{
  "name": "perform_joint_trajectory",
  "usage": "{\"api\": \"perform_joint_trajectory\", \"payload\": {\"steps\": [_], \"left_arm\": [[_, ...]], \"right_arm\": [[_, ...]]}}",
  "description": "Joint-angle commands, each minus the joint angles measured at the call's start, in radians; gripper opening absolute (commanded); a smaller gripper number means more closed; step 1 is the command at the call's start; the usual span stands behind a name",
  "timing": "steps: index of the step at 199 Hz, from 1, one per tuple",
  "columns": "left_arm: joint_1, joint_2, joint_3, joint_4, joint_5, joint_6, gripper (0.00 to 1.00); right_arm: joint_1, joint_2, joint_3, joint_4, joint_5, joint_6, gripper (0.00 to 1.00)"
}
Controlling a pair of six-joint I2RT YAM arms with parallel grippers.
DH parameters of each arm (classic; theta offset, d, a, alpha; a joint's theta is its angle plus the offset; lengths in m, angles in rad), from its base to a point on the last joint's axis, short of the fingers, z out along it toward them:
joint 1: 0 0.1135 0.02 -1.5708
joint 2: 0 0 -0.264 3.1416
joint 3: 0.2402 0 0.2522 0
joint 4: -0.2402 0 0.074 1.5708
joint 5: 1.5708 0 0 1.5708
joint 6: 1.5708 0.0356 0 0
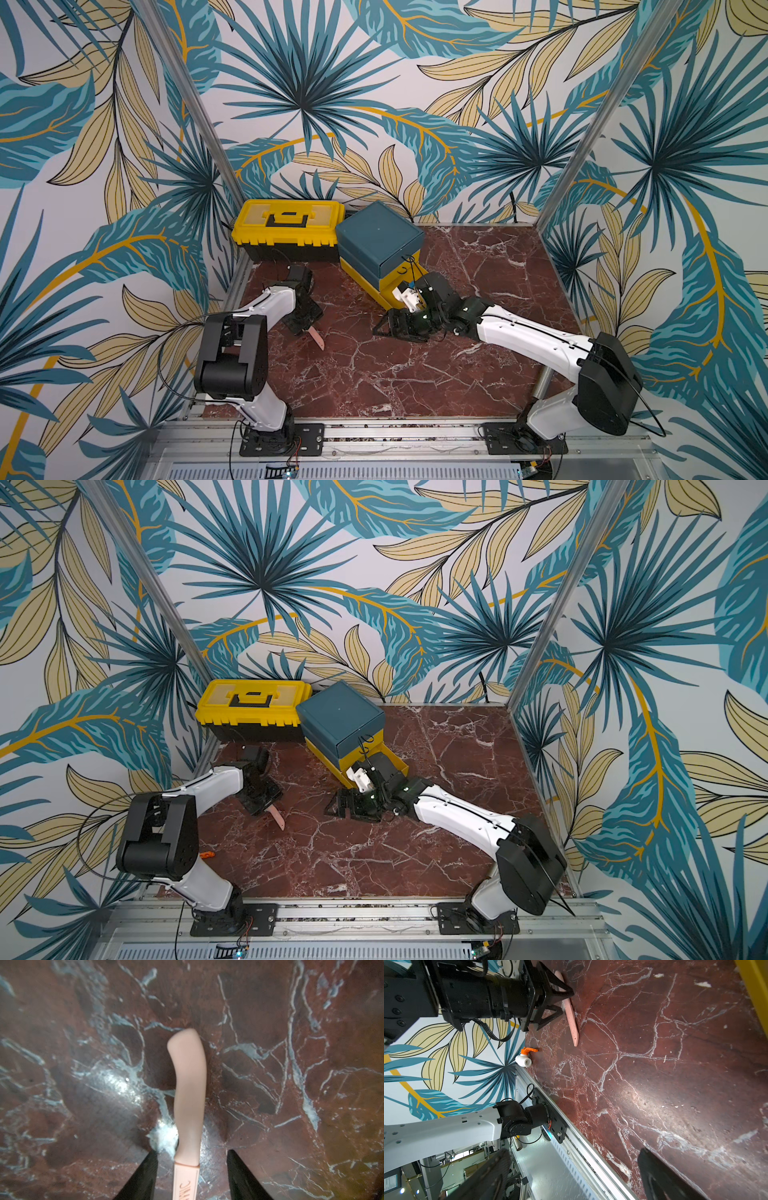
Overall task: Place the fruit knives into the drawer by color
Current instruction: Pick up the fruit knife from the center of the board.
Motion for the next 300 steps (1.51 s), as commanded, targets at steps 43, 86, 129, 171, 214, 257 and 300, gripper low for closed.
{"api": "perform_joint_trajectory", "payload": {"steps": [43,86,129,171,214,257,300], "left_arm": [[0.013,0.028,-0.011,0.033,-0.003,0.042,0.41],[0.013,0.035,-0.017,0.039,0.005,0.050,0.32],[0.014,0.035,-0.033,0.044,-0.001,0.062,0.21],[0.013,0.040,-0.029,0.043,-0.003,0.071,0.14],[0.013,0.049,-0.022,0.038,0.004,0.085,0.00],[0.012,0.046,0.033,-0.020,0.022,0.133,0.00],[-0.017,0.050,0.139,-0.124,0.051,0.213,0.00]], "right_arm": [[0.004,0.019,0.007,-0.034,0.021,-0.018,0.98],[0.004,0.031,0.012,-0.037,0.025,-0.018,0.98],[0.004,0.039,0.015,-0.040,0.023,-0.019,0.98],[0.003,0.038,0.014,-0.055,0.023,-0.029,0.98],[-0.002,0.040,0.020,-0.067,0.020,-0.043,0.98],[-0.011,0.047,0.031,-0.076,0.017,-0.053,0.98],[-0.038,0.035,0.033,-0.099,0.030,-0.070,0.98]]}}
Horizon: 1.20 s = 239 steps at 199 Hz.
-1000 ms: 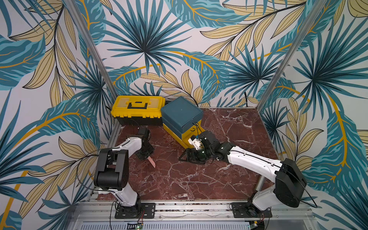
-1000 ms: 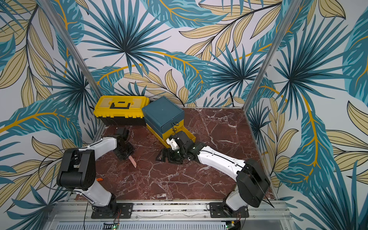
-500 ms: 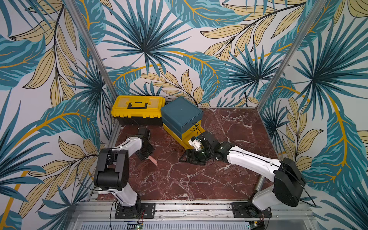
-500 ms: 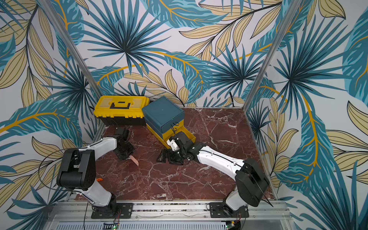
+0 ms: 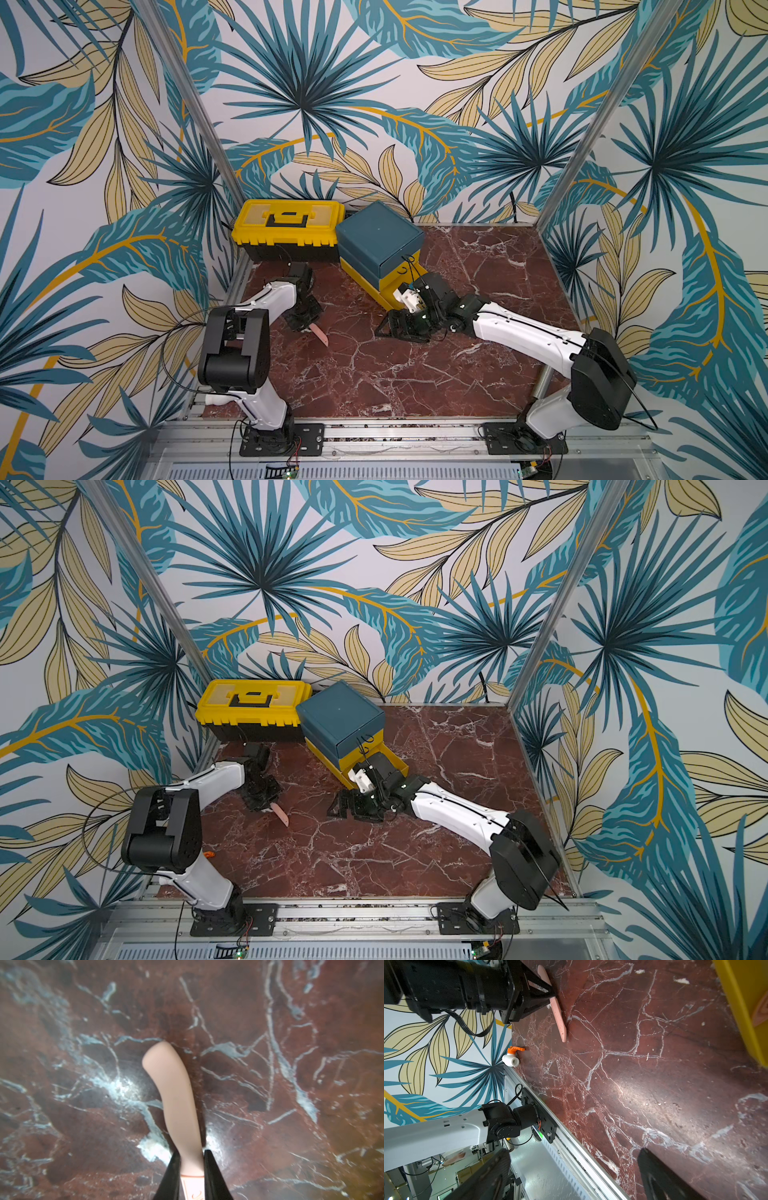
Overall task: Place the fruit knives into the drawer by color
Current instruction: Pick up the fruit knife from the center of the board, then place the fruit knife in the drawer.
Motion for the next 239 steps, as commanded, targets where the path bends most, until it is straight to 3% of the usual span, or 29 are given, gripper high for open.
{"api": "perform_joint_trajectory", "payload": {"steps": [1,58,119,150,197,239], "left_arm": [[-0.018,0.005,0.065,-0.077,0.024,0.068,0.00],[-0.147,0.002,0.078,-0.130,0.054,0.090,0.00],[-0.386,-0.018,0.101,-0.163,0.033,0.027,0.00],[-0.501,-0.016,0.143,-0.196,0.018,0.004,0.00],[-0.654,0.026,0.311,-0.308,-0.021,0.033,0.00],[-0.735,0.096,0.487,-0.396,-0.004,0.088,0.00]], "right_arm": [[-0.020,0.000,0.013,-0.042,0.015,-0.030,0.98],[-0.104,-0.058,-0.013,-0.091,0.018,-0.068,0.98],[-0.228,-0.173,-0.109,-0.120,0.026,-0.078,0.98],[-0.242,-0.208,-0.158,-0.131,0.045,-0.073,0.98],[-0.248,-0.257,-0.235,-0.105,0.095,-0.034,0.98],[-0.259,-0.289,-0.261,-0.108,0.136,-0.021,0.98]]}}
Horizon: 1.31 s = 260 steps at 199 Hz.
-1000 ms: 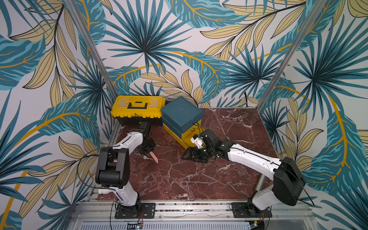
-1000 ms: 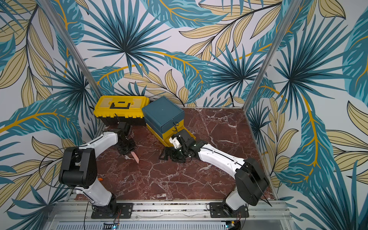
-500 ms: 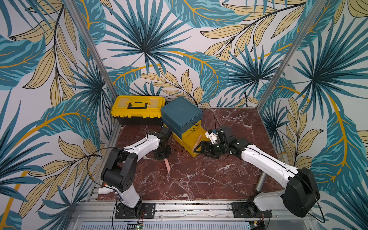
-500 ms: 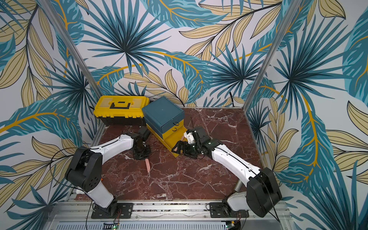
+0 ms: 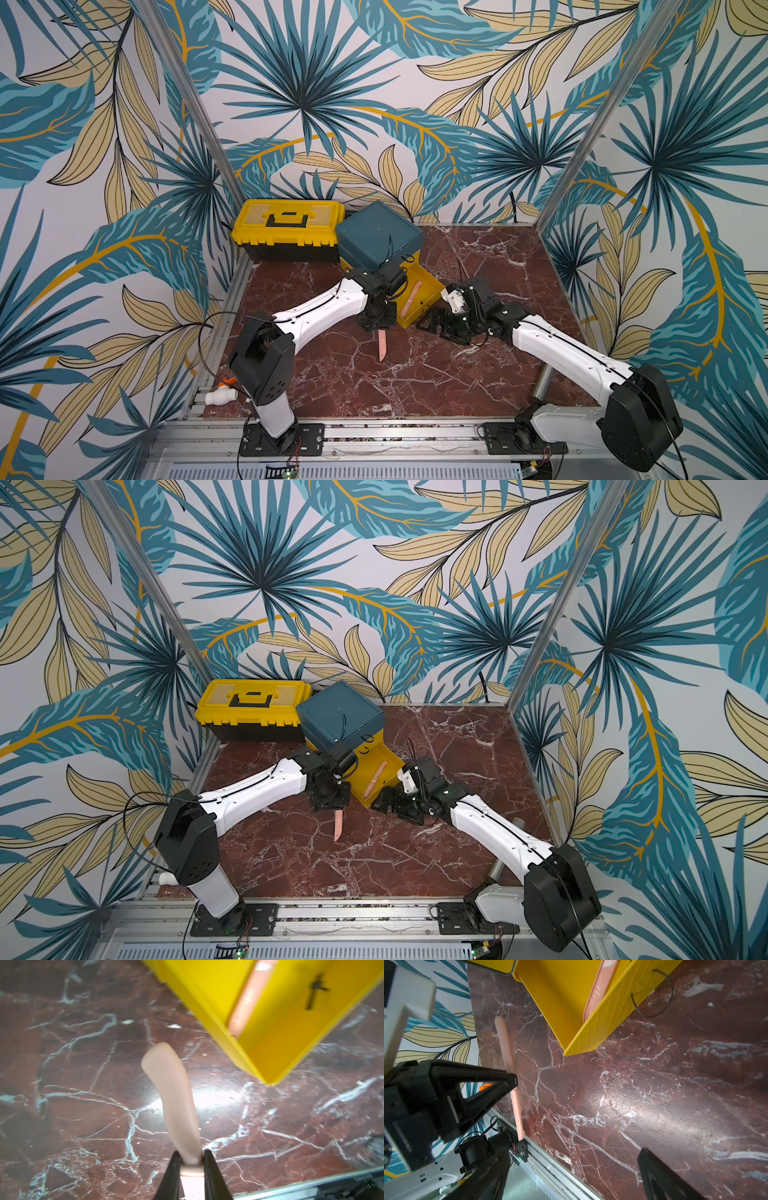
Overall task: Place the fruit knives into the drawer by color
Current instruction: Place the fruit knife in the drawer.
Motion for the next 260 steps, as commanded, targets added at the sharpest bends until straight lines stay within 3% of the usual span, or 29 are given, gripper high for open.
{"api": "perform_joint_trajectory", "payload": {"steps": [1,57,117,170,182,199,213,230,260], "left_arm": [[-0.031,0.044,0.089,-0.090,-0.010,0.048,0.00],[-0.050,0.210,0.372,-0.197,-0.037,0.252,0.00],[-0.058,0.390,0.631,-0.187,-0.172,0.476,0.00],[-0.043,0.529,0.798,-0.168,-0.210,0.499,0.00],[-0.043,0.547,0.814,-0.150,-0.205,0.508,0.13],[-0.041,0.570,0.846,-0.162,-0.210,0.502,0.56],[-0.044,0.560,0.834,-0.151,-0.194,0.490,0.74],[-0.056,0.521,0.789,-0.114,-0.206,0.499,0.84],[-0.062,0.453,0.812,-0.132,-0.260,0.504,0.85]], "right_arm": [[-0.009,-0.032,-0.030,-0.005,0.044,0.012,0.98],[-0.030,-0.080,-0.068,-0.007,0.075,0.032,0.98],[-0.049,-0.097,-0.078,-0.038,0.077,0.023,0.98],[-0.068,-0.087,-0.069,-0.040,0.059,0.018,0.98],[-0.071,-0.085,-0.067,-0.038,0.053,0.018,0.98],[-0.075,-0.076,-0.063,-0.035,0.043,0.017,0.98],[-0.074,-0.074,-0.065,-0.029,0.038,0.018,0.98],[-0.076,-0.069,-0.073,-0.013,0.034,0.024,0.98],[-0.078,-0.052,-0.090,0.027,0.035,0.050,0.98]]}}
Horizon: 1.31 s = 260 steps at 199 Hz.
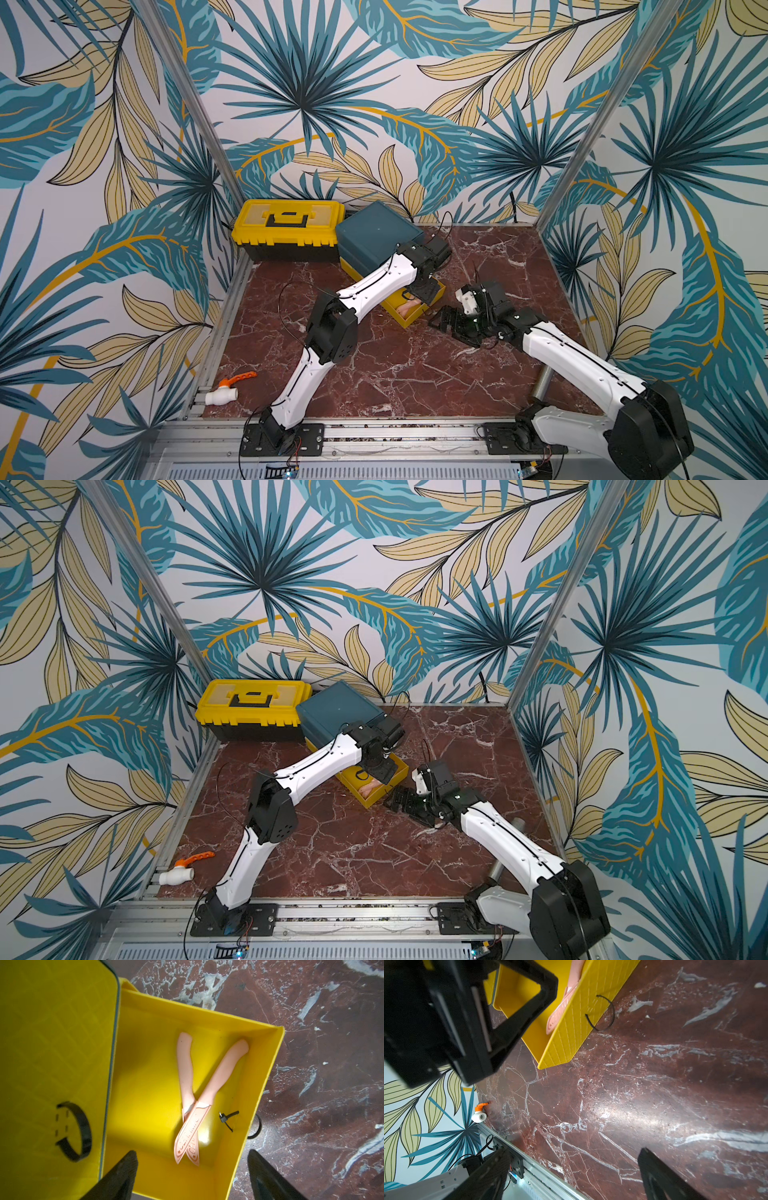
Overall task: Place the fruit knives into the drawer by color
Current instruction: Place the fruit knife in the drawer, then close the drawer in the storage box.
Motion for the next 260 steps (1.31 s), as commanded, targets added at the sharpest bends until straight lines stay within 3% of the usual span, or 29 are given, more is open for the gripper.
{"api": "perform_joint_trajectory", "payload": {"steps": [1,26,33,43,52,57,64,70,90,139,190,260], "left_arm": [[-0.009,-0.104,0.016,0.009,-0.057,0.011,0.85],[-0.004,-0.167,0.086,0.003,-0.093,0.026,0.85],[0.003,-0.174,0.125,-0.010,-0.094,0.015,0.84],[0.020,-0.170,0.192,-0.034,-0.078,0.004,0.83],[0.038,-0.162,0.245,-0.059,-0.081,-0.008,0.75],[0.052,-0.154,0.272,-0.074,-0.082,-0.020,0.60],[0.079,-0.146,0.304,-0.092,-0.073,-0.043,0.27],[0.104,-0.140,0.318,-0.104,-0.066,-0.068,0.00],[0.181,-0.146,0.293,-0.093,-0.042,-0.117,0.00],[0.303,-0.096,0.247,-0.063,0.040,-0.119,0.00],[0.323,-0.082,0.102,-0.063,0.077,-0.113,0.00],[0.328,-0.141,-0.106,0.001,0.104,-0.135,0.00]], "right_arm": [[-0.006,0.016,-0.033,0.039,-0.007,0.025,0.98],[-0.015,0.019,-0.077,0.112,0.007,0.099,0.98],[-0.019,0.020,-0.095,0.139,0.010,0.131,0.93],[-0.023,0.016,-0.125,0.198,0.010,0.178,0.69],[-0.024,0.017,-0.154,0.255,0.015,0.224,0.37],[-0.027,0.018,-0.165,0.284,0.021,0.249,0.18],[-0.030,0.023,-0.179,0.311,0.032,0.286,0.00],[-0.033,0.029,-0.194,0.350,0.032,0.316,0.00],[-0.036,0.074,-0.215,0.462,0.022,0.398,0.00],[-0.051,0.187,-0.165,0.536,0.032,0.471,0.00],[-0.070,0.242,-0.164,0.587,0.063,0.528,0.00],[-0.072,0.502,-0.034,0.799,0.026,0.591,0.00]]}}
